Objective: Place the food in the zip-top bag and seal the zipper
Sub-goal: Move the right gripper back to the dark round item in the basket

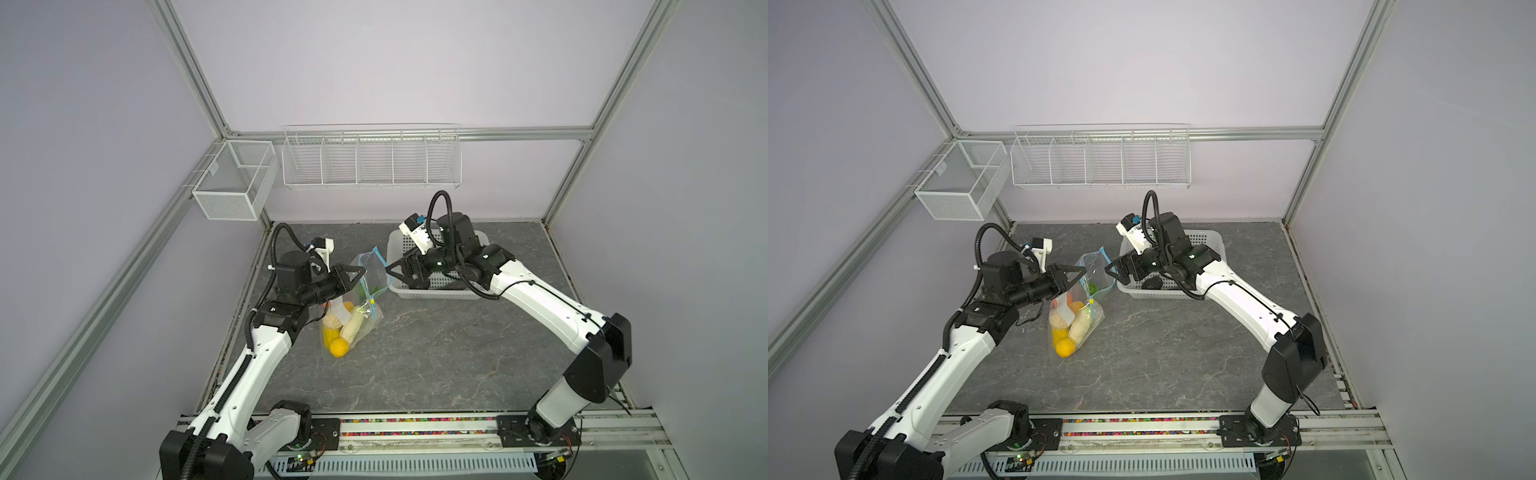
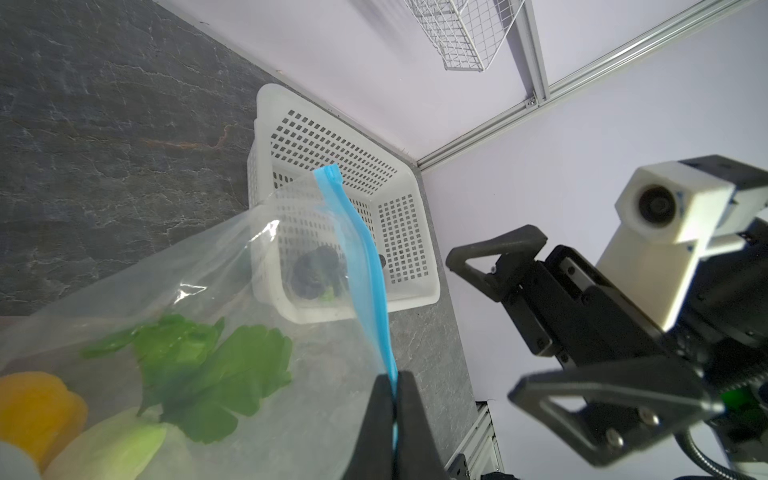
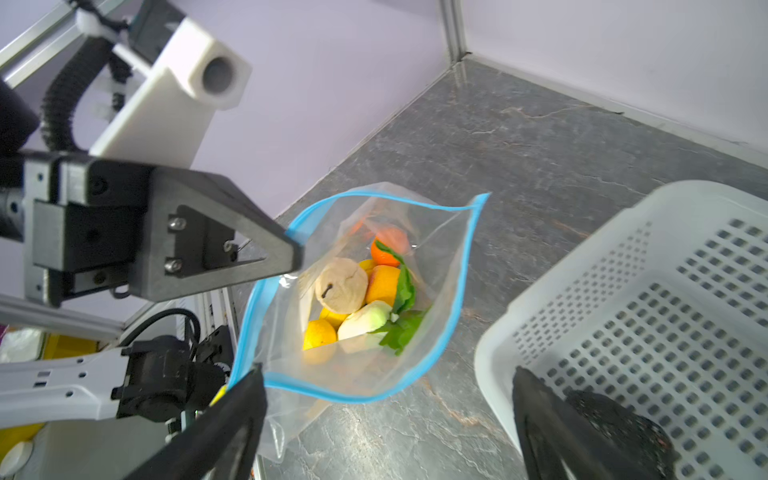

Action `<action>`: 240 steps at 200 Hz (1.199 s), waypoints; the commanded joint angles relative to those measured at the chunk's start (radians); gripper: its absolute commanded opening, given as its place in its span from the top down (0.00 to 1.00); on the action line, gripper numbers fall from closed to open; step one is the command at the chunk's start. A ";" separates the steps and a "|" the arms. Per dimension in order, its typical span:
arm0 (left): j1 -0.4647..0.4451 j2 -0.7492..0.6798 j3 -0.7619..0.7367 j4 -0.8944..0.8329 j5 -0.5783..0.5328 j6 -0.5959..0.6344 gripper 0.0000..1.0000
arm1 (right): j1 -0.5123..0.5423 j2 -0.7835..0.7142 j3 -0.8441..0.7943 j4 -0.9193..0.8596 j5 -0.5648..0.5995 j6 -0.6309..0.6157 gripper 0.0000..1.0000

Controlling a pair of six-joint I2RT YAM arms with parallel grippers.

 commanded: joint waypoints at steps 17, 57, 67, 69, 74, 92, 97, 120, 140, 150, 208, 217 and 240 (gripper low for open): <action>-0.002 0.040 -0.010 0.065 0.037 -0.023 1.00 | -0.058 -0.042 -0.100 -0.015 0.137 0.037 0.10; -0.003 0.052 -0.017 0.058 0.030 -0.013 1.00 | -0.113 0.016 -0.081 -0.073 0.220 0.122 0.13; -0.002 0.050 -0.022 0.062 0.022 -0.015 1.00 | -0.123 0.046 -0.073 -0.080 0.227 0.158 0.15; -0.003 0.049 -0.023 0.063 0.021 -0.016 1.00 | -0.124 0.053 -0.071 -0.081 0.226 0.166 0.15; -0.003 0.047 -0.024 0.065 0.019 -0.018 1.00 | -0.129 0.070 -0.065 -0.084 0.222 0.186 0.15; -0.003 0.049 -0.027 0.072 0.015 -0.020 1.00 | -0.141 0.128 -0.054 -0.089 0.197 0.234 0.14; -0.002 0.052 -0.027 0.072 0.017 -0.020 1.00 | -0.142 0.143 -0.049 -0.088 0.188 0.240 0.14; -0.004 0.067 -0.023 0.066 0.028 -0.012 1.00 | -0.142 0.214 -0.006 -0.111 0.169 0.253 0.14; -0.003 0.070 -0.022 0.063 0.031 -0.007 1.00 | -0.144 0.274 0.041 -0.156 0.171 0.247 0.14; -0.003 0.069 -0.023 0.061 0.029 -0.005 1.00 | -0.145 0.297 0.058 -0.185 0.181 0.239 0.14; -0.002 0.079 -0.017 0.065 0.038 0.002 1.00 | -0.153 0.381 0.074 -0.232 0.183 0.230 0.15; -0.003 0.084 -0.015 0.064 0.044 0.006 1.00 | -0.154 0.398 0.087 -0.234 0.172 0.234 0.16; -0.004 0.085 -0.007 0.054 0.044 0.016 1.00 | -0.153 0.441 0.129 -0.242 0.149 0.235 0.18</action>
